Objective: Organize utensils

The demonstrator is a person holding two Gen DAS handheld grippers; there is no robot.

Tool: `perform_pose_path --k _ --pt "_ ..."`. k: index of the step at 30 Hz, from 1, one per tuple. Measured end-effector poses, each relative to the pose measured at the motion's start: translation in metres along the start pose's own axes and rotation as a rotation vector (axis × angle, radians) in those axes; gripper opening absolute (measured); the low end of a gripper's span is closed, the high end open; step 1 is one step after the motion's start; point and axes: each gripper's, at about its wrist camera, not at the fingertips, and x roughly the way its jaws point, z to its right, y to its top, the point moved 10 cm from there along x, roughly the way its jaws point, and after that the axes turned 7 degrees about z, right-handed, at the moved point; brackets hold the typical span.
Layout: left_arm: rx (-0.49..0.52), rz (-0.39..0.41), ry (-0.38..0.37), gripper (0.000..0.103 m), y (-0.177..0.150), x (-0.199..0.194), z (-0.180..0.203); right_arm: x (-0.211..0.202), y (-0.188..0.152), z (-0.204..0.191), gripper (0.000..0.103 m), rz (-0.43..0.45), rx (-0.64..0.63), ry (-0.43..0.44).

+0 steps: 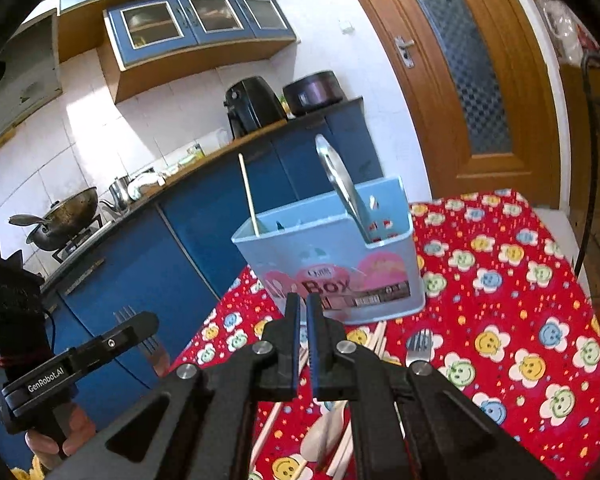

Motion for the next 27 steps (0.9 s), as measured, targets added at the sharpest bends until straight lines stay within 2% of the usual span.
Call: perform_pose_path --k 5,11,16,20,27 --pt "-0.002 0.006 -0.01 0.016 0.002 -0.004 0.0 -0.005 0.008 -0.008 0.005 0.022 -0.02 0.005" --pt "-0.017 0.009 -0.013 0.016 0.004 -0.005 -0.004 0.001 0.003 0.0 0.005 -0.006 0.001 -0.009" --pt "-0.022 0.009 -0.013 0.016 0.004 -0.005 -0.005 0.016 -0.016 0.02 0.008 -0.118 0.054 -0.015" --pt "-0.021 0.012 -0.009 0.016 0.005 -0.006 -0.006 0.032 -0.046 0.043 0.009 -0.221 0.128 -0.047" --pt "-0.029 0.016 0.002 0.016 0.007 -0.01 -0.011 0.052 -0.081 0.084 0.009 -0.334 0.289 -0.094"
